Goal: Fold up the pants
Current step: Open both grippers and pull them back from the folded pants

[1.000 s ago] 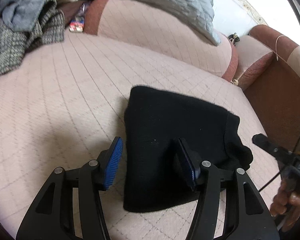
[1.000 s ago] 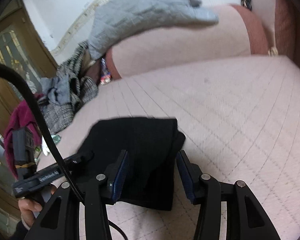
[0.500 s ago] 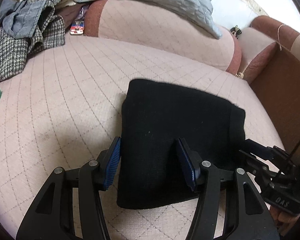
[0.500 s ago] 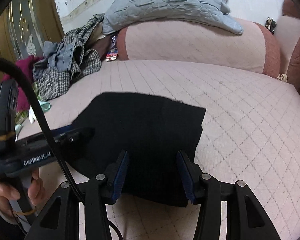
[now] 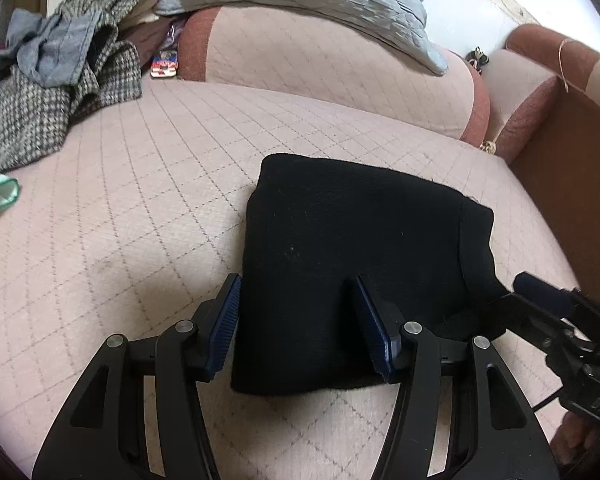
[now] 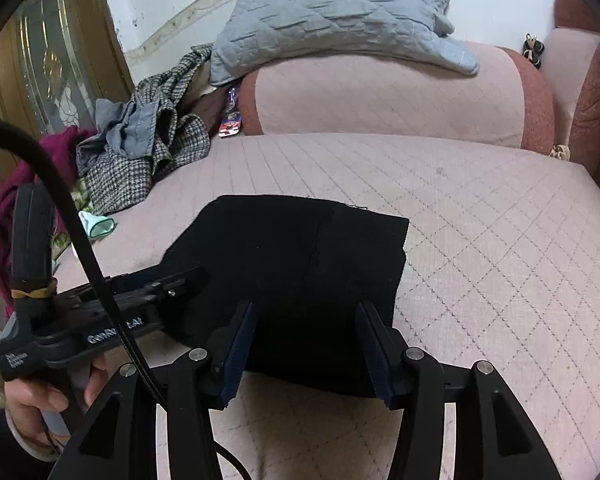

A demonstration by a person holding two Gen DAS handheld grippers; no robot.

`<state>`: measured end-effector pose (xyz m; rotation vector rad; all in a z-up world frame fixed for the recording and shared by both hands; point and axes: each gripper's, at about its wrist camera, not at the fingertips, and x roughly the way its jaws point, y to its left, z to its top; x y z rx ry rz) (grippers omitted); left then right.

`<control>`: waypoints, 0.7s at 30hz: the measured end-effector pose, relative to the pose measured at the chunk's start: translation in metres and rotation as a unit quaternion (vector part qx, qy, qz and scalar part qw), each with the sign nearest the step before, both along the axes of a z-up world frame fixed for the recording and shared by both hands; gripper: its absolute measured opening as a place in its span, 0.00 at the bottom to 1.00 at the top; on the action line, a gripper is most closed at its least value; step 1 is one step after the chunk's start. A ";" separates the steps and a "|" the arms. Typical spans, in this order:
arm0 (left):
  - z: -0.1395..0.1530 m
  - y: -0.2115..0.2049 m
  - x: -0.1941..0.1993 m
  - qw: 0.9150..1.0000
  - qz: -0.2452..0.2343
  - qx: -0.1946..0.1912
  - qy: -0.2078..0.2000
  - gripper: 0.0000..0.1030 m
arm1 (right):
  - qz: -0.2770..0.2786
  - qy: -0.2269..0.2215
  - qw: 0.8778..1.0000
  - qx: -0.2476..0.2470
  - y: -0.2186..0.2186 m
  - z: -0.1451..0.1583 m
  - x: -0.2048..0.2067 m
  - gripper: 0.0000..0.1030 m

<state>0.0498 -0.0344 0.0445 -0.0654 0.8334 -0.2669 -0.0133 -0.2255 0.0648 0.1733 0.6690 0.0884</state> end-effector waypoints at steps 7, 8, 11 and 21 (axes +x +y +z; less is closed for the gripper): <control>0.019 0.001 -0.030 0.999 0.006 0.025 -0.021 0.55 | 0.006 -0.012 1.000 -0.015 0.013 0.013 -0.023 0.48; 0.021 0.002 -0.034 0.999 0.007 0.026 -0.024 0.55 | 0.006 -0.015 1.000 -0.016 0.014 0.014 -0.026 0.48; 0.028 0.004 -0.049 0.999 0.009 0.031 -0.032 0.55 | 0.000 -0.015 1.000 -0.010 0.015 0.015 -0.033 0.48; 0.043 0.004 -0.090 0.997 0.022 0.047 -0.052 0.55 | -0.002 -0.011 1.000 0.003 0.019 0.011 -0.058 0.48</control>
